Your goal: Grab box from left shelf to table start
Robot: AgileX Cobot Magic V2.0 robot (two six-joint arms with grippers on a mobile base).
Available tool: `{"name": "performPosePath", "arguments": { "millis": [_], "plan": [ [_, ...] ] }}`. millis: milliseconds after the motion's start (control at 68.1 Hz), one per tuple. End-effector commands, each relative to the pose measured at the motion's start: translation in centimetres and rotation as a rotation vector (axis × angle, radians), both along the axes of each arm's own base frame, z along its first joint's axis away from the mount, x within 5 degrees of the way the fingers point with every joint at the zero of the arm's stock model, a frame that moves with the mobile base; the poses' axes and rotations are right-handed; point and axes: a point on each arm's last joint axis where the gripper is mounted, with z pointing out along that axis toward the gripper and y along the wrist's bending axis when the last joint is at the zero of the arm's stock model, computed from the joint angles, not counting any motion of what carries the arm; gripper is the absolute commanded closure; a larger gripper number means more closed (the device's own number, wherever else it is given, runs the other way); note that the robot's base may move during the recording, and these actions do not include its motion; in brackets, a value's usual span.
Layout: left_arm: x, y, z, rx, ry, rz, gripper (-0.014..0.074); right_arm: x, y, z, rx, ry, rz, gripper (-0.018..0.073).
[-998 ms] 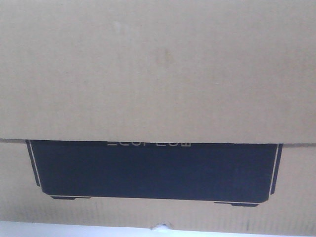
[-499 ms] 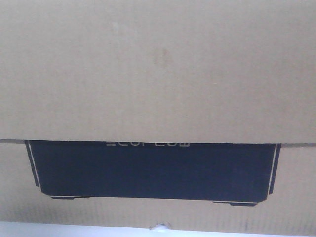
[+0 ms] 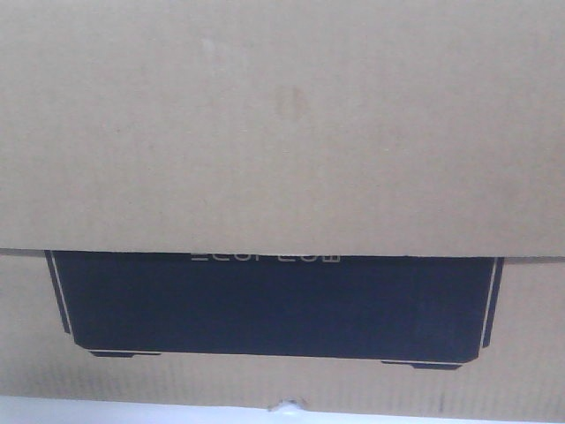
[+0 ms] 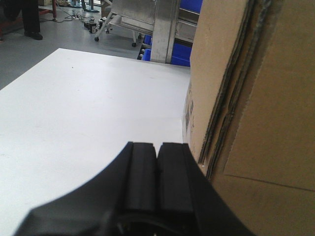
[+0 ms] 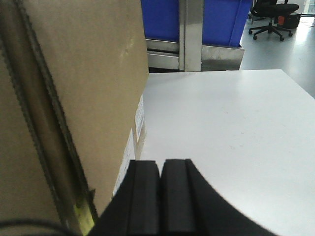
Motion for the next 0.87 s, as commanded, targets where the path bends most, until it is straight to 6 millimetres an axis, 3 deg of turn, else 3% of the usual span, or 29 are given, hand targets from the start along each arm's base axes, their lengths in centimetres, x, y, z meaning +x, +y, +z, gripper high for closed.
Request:
{"name": "performPosePath", "arguments": {
  "millis": [0, 851],
  "plan": [
    [-0.1, 0.04, 1.01, -0.012, -0.109, 0.002, 0.0696, -0.03, -0.16, 0.73, -0.014, -0.098, -0.02, 0.0508],
    [-0.1, 0.04, 1.01, -0.012, -0.109, 0.002, 0.0696, -0.03, -0.16, 0.73, -0.014, -0.098, -0.02, 0.0508]
  ]
}}
